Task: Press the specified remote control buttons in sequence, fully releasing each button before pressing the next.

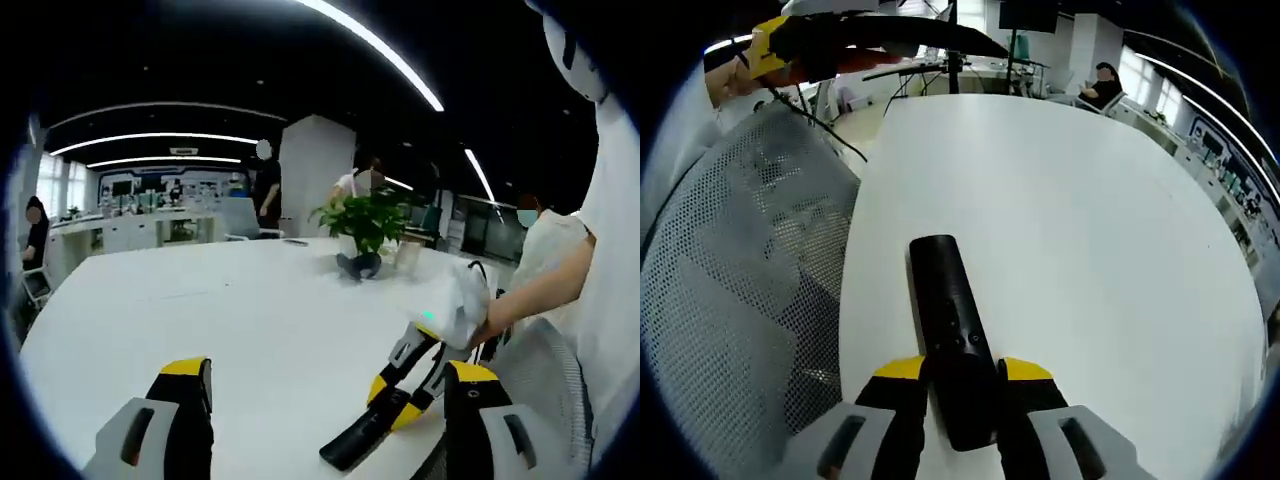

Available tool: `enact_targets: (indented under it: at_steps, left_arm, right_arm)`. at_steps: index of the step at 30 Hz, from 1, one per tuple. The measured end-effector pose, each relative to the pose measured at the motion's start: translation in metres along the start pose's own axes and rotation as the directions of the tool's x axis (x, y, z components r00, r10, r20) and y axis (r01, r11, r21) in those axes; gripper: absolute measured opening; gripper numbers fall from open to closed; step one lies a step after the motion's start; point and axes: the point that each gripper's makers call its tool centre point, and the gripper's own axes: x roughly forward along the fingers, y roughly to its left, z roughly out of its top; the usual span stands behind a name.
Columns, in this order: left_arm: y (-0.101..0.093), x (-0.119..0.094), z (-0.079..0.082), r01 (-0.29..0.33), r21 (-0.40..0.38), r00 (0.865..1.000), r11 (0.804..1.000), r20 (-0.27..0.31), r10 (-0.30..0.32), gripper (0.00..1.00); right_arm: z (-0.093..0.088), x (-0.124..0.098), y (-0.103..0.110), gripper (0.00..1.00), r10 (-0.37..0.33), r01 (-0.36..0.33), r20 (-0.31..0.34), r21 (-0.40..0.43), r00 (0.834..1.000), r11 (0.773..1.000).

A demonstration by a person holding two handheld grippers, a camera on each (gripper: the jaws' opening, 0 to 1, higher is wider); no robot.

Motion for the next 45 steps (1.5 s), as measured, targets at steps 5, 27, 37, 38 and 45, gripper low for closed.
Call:
enact_targets:
  at_steps: [5, 27, 37, 38, 45]
  left_arm:
    - [0.001, -0.003, 0.002, -0.053, -0.02, 0.997, 0.998, 0.061, 0.054, 1.0]
    - [0.04, -0.032, 0.03, -0.243, -0.024, 0.955, 0.97, 0.17, 0.243, 1.0]
    - [0.05, -0.04, 0.03, -0.265, -0.022, 0.949, 0.964, 0.174, 0.265, 1.0]
    - [0.052, -0.04, 0.028, -0.265, -0.022, 0.948, 0.964, 0.173, 0.265, 1.0]
    - [0.049, -0.041, 0.031, -0.267, -0.032, 0.947, 0.963, 0.174, 0.269, 1.0]
  right_arm:
    - [0.001, 0.001, -0.003, 0.24, 0.015, -0.015, -0.017, -0.01, 1.0, 1.0]
    - [0.001, 0.001, -0.009, 0.25, 0.043, -0.043, -0.002, 0.006, 0.999, 0.999]
    - [-0.005, -0.004, -0.01, 0.21, 0.04, -0.041, -0.011, -0.014, 0.999, 0.999]
    - [-0.006, -0.005, -0.011, 0.21, 0.038, -0.038, -0.011, -0.015, 0.999, 0.999]
    - [-0.01, -0.007, -0.019, 0.21, 0.022, -0.023, -0.02, -0.022, 1.0, 1.0]
